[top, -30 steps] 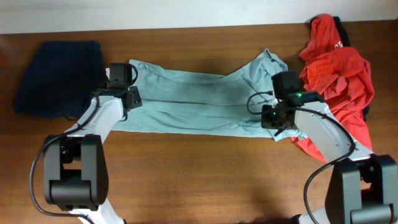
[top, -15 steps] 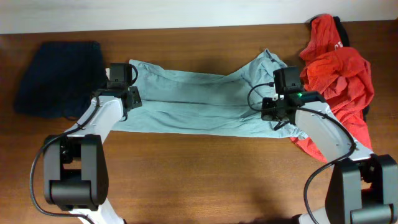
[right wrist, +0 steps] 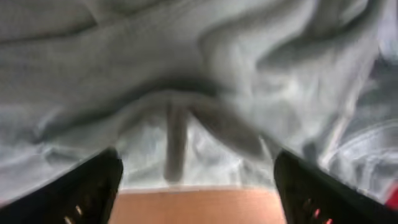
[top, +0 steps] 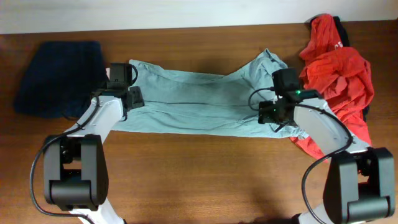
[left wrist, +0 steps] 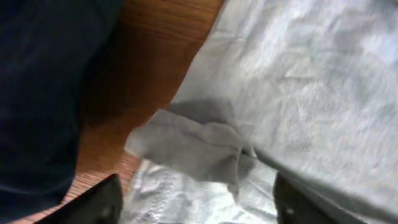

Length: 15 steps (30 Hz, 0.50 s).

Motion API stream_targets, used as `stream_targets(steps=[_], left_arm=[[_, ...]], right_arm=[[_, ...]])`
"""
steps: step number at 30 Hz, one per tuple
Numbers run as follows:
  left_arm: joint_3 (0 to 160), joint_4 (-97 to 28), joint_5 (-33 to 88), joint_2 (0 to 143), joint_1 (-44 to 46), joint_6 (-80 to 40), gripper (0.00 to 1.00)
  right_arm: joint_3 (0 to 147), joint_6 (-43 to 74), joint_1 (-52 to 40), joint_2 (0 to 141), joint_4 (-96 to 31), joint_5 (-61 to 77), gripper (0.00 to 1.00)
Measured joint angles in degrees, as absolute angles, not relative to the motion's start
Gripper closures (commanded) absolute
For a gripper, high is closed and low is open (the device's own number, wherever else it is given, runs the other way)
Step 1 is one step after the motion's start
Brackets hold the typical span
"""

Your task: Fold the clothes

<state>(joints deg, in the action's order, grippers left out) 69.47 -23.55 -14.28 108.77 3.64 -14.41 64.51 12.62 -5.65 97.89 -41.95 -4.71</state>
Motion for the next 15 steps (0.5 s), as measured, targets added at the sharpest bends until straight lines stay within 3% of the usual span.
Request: stream_targets(steps=[8,15], left_arm=[[76.62,-32.53,-20.45,108.77,3.64,-11.75,0.13],[88.16,-34.59,-12.73,108.77,3.64,-9.08,0.07]], right_arm=[[85.60,11.53,-3.99,98.32,-55.57,-4.56,0.18],[93.76,9.76,-3.95,98.21,-49.89,-4.45,0.16]])
